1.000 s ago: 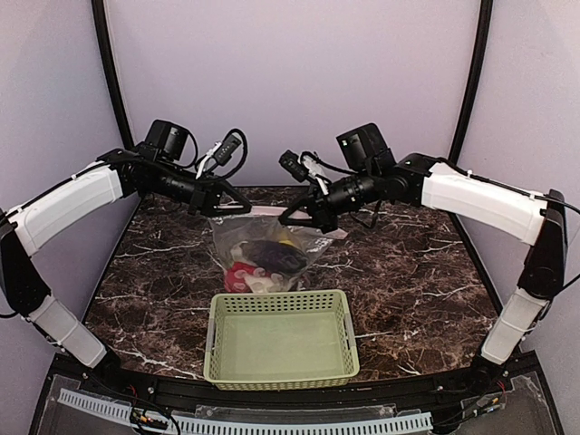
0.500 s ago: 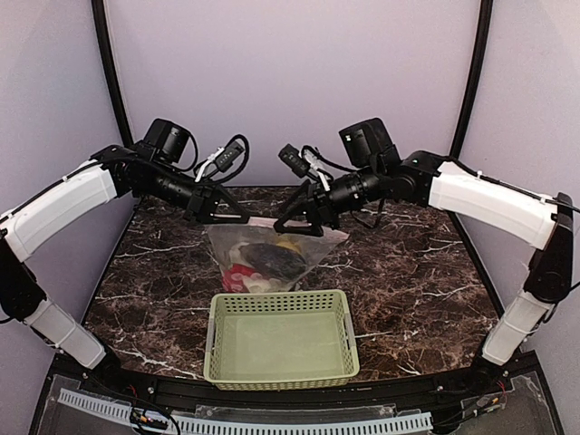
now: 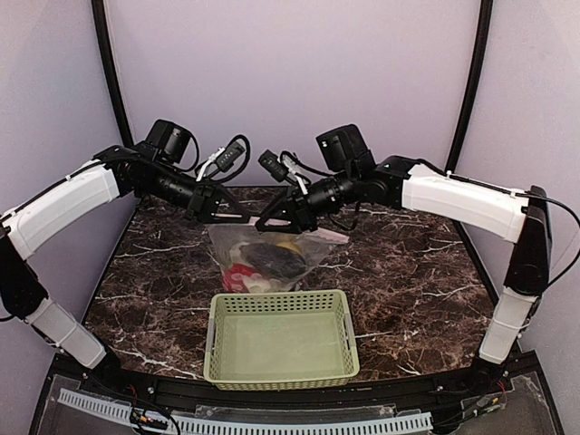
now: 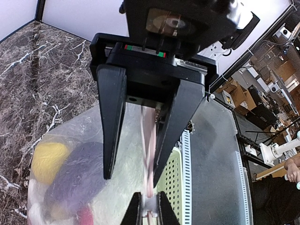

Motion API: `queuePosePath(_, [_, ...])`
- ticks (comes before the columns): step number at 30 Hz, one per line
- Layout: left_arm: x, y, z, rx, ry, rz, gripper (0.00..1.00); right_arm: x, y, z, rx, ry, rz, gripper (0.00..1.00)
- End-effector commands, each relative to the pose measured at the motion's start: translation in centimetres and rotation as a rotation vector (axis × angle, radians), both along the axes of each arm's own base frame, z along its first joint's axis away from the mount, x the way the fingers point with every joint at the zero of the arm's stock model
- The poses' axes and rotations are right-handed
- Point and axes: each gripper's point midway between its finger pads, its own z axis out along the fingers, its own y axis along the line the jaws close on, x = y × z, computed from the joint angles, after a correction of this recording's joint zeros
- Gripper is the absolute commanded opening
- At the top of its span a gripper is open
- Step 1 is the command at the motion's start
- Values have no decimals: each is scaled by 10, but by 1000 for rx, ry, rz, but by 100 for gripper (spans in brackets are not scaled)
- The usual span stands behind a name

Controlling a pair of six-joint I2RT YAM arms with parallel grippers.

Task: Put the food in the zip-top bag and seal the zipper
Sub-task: Hold the zipper food storage bag at the center of the board.

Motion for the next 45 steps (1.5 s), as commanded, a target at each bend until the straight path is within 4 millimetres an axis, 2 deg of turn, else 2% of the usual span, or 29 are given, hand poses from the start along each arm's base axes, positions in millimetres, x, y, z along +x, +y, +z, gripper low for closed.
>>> queuePosePath(1, [-3, -2, 6, -24, -2, -23, 1, -10, 7, 11, 30, 1, 50, 30])
queuePosePath(7, [-2, -4, 6, -28, 0, -26, 1, -10, 14, 11, 36, 11, 62, 25])
queuePosePath(12, [-1, -4, 6, -28, -5, -25, 1, -9, 16, 11, 36, 8, 62, 1])
queuePosePath(13, [0, -4, 7, -27, -6, -23, 1, -9, 16, 9, 32, 8, 59, 0])
queuePosePath(22, [2, 2, 4, 14, -32, -7, 1, -1, 6, 5, 1, -33, -13, 0])
queuePosePath(28, [12, 20, 9, 10, -50, 47, 1, 3, -9, 3, -19, -50, -63, 0])
queuePosePath(35, [15, 32, 14, 10, -73, 78, 1, 8, -18, 5, -21, -56, -86, 0])
queuePosePath(45, [17, 42, 4, 72, -96, 105, 1, 14, -28, 11, -18, -75, -105, 0])
